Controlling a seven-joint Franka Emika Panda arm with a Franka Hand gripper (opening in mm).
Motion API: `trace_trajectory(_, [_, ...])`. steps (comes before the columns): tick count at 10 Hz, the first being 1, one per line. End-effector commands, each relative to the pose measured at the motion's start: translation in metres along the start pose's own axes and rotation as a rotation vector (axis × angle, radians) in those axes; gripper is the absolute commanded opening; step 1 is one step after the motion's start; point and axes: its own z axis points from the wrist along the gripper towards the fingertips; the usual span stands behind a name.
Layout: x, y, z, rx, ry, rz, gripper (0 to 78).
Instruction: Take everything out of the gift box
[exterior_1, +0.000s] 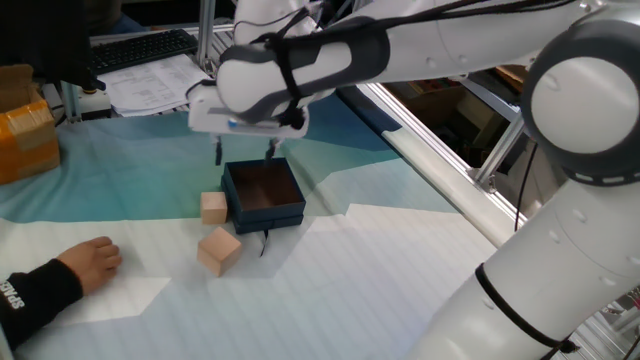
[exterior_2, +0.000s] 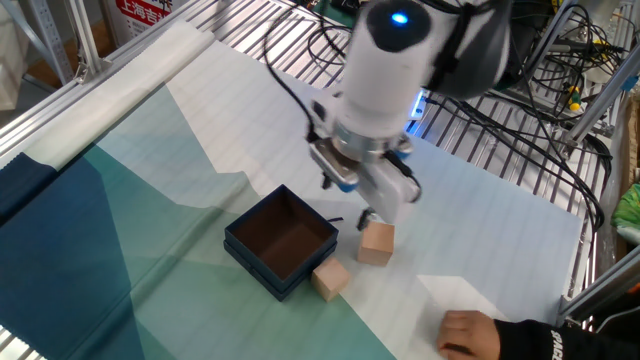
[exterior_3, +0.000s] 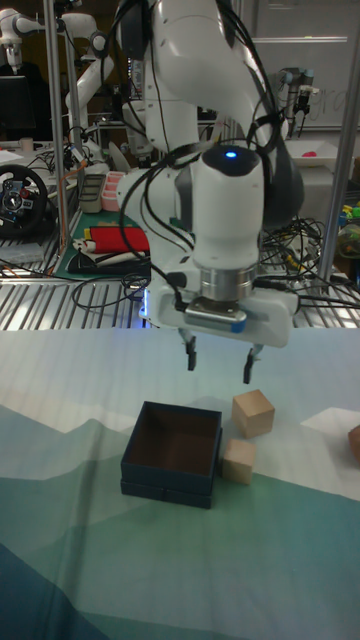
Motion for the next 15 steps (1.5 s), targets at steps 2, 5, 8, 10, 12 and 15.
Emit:
trace_trajectory(2, [-0.021, -0.028, 0.008, -0.003, -0.017, -0.098, 77.4])
trace_trajectory(5, [-0.029, -0.044, 0.015, -0.004, -0.032, -0.175, 77.4])
trace_trajectory(8, [-0.034, -0.05, 0.017, -0.013, -0.042, -0.235, 77.4])
trace_trajectory(10, [-0.033, -0.051, 0.014, -0.017, -0.041, -0.238, 77.4])
trace_trajectory(12, [-0.033, -0.052, 0.014, -0.019, -0.043, -0.236, 77.4])
trace_trajectory(15, [-0.033, -0.052, 0.013, -0.017, -0.043, -0.23, 77.4])
